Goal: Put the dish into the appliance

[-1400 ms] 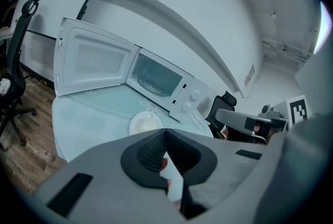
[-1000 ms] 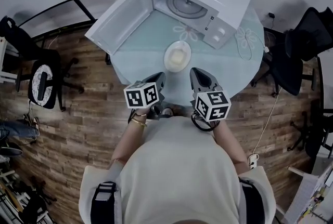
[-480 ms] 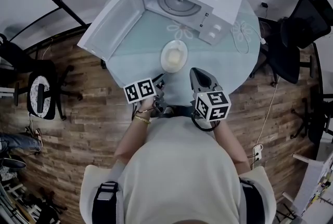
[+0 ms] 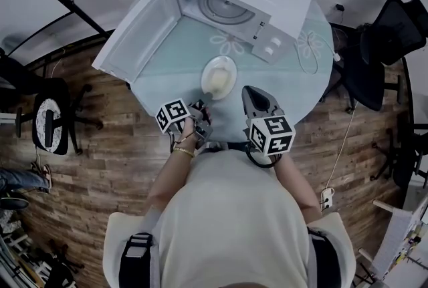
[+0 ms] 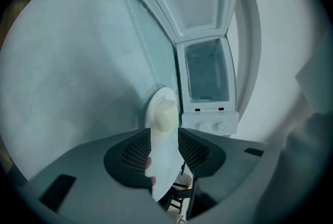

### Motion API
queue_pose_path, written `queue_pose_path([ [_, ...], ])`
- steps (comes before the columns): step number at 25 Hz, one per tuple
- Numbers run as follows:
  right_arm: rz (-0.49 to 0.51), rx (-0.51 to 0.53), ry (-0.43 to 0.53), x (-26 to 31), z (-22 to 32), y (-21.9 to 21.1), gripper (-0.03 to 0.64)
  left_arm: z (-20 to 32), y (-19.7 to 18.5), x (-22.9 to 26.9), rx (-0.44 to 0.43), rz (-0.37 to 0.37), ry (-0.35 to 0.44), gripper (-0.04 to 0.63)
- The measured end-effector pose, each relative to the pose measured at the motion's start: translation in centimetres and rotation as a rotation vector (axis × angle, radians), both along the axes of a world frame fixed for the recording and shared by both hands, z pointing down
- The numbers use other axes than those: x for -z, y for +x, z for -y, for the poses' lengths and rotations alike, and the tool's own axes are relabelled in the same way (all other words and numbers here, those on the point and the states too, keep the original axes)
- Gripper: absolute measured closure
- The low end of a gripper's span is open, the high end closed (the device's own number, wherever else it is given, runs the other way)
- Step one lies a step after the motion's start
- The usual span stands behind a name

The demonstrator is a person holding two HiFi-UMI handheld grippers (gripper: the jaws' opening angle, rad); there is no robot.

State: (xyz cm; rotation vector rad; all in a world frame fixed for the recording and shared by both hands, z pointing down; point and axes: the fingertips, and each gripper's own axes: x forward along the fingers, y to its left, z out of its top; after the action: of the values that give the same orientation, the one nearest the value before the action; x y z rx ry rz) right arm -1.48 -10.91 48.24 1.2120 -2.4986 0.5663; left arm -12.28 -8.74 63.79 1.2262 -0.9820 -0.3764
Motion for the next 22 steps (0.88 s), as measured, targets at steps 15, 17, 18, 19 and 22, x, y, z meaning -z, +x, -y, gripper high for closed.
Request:
queue_pose_path([
  [15,-0.007,0.005,-0.017,-0.9,1.6,1.7,0.612,1.1,0.4,-3.0,0.128,-0.125,-0.140,0.453],
  [17,-0.008,-0.001,-0.014,-0.8,1.6,2.0,0.612,1.4,0.5,-3.1,0.128,-0.121,-0.151,0.453],
  [18,-0.009,-0.005,-0.013,-0.8,1.6,2.1,0.612,1.4,0.5,-3.2,0.129,-0.117,-0.160,0.454],
  [19,-0.010,-0.008,-0.013,-0.8,1.6,2.2,0.612,1.4,0.5,-3.4,0.129,-0.108,-0.172,0.454],
  [22,-0.013,-0.017,-0.016,-0.9,1.4,2.6,0.612,1.0,0.5,-4.1,0.124,-0.057,-0.210,0.555],
])
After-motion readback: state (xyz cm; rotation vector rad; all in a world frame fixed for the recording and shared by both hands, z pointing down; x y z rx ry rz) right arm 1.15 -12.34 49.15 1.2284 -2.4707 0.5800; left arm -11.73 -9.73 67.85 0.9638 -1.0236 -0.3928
